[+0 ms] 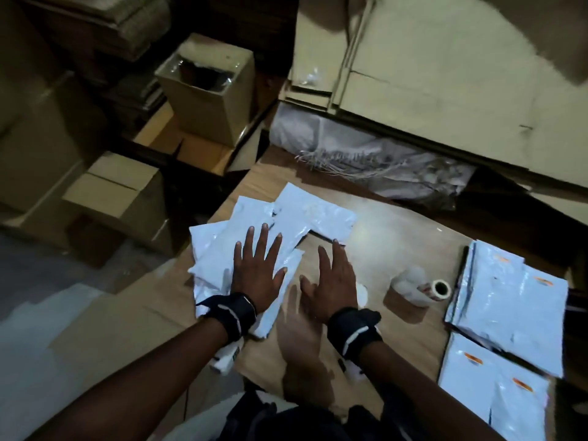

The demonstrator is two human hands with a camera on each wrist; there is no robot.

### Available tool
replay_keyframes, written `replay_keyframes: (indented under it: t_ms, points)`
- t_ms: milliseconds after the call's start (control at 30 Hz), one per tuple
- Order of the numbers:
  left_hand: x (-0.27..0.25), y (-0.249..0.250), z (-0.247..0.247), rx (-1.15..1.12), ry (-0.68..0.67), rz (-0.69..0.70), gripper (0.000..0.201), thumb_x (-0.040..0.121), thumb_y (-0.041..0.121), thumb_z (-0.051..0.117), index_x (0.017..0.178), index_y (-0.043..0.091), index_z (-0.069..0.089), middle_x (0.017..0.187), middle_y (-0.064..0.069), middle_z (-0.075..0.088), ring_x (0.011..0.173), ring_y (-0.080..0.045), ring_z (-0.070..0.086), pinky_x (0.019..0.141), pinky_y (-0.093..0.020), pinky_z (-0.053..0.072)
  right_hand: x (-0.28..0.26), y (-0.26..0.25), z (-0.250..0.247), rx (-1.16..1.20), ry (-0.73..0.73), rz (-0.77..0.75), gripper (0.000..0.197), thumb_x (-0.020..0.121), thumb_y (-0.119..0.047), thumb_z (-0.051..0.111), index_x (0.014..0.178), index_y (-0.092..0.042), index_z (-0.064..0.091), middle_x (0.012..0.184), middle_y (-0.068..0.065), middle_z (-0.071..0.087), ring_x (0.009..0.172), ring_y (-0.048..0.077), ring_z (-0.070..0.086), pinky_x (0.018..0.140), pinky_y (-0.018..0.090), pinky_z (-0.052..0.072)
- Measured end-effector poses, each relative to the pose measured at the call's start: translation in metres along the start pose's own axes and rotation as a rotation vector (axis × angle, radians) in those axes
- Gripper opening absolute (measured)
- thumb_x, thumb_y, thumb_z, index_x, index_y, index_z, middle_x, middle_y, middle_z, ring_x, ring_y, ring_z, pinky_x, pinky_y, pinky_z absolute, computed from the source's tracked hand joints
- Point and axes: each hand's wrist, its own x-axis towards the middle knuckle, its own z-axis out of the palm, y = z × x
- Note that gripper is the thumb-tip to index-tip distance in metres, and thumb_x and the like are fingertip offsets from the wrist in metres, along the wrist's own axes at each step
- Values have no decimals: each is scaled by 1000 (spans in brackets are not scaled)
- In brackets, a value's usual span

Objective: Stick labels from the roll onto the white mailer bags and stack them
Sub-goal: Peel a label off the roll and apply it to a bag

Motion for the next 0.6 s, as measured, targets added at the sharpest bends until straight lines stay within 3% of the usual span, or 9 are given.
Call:
replay_keyframes:
  t_ms: [100, 233, 433, 600]
  points:
    - [14, -36, -4, -68, -31, -88, 71, 92, 50, 41, 155, 25, 20, 163, -10, 11, 149, -35, 11, 115, -56, 19, 21, -31, 11, 77, -28, -20, 78, 90, -50, 53, 153, -20, 20, 161, 9, 18, 148, 26, 17, 120, 38, 17]
    - [37, -77, -3, -211, -121, -224, 72, 94, 40, 52, 155, 26, 17, 161, -9, 20, 144, -34, 25, 111, -52, 30, 44, -66, 25, 187, -58, -27, 71, 92, -47, 53, 151, -18, 25, 153, 7, 35, 137, 27, 33, 111, 37, 30]
    - [58, -111, 6, -256, -260, -319, 80, 90, 43, 57, 154, 26, 13, 151, -9, 37, 124, -35, 50, 97, -46, 44, 68, -91, 48, 333, -222, 83, 72, 91, -44, 58, 151, -20, 25, 147, 7, 38, 132, 23, 42, 106, 35, 38]
    - [64, -124, 15, -287, -312, -377, 85, 86, 47, 64, 152, 22, 18, 139, -12, 49, 119, -36, 53, 94, -45, 45, 84, -106, 62, 480, -362, 238, 71, 92, -38, 61, 151, -19, 26, 142, 5, 49, 125, 22, 52, 101, 29, 40]
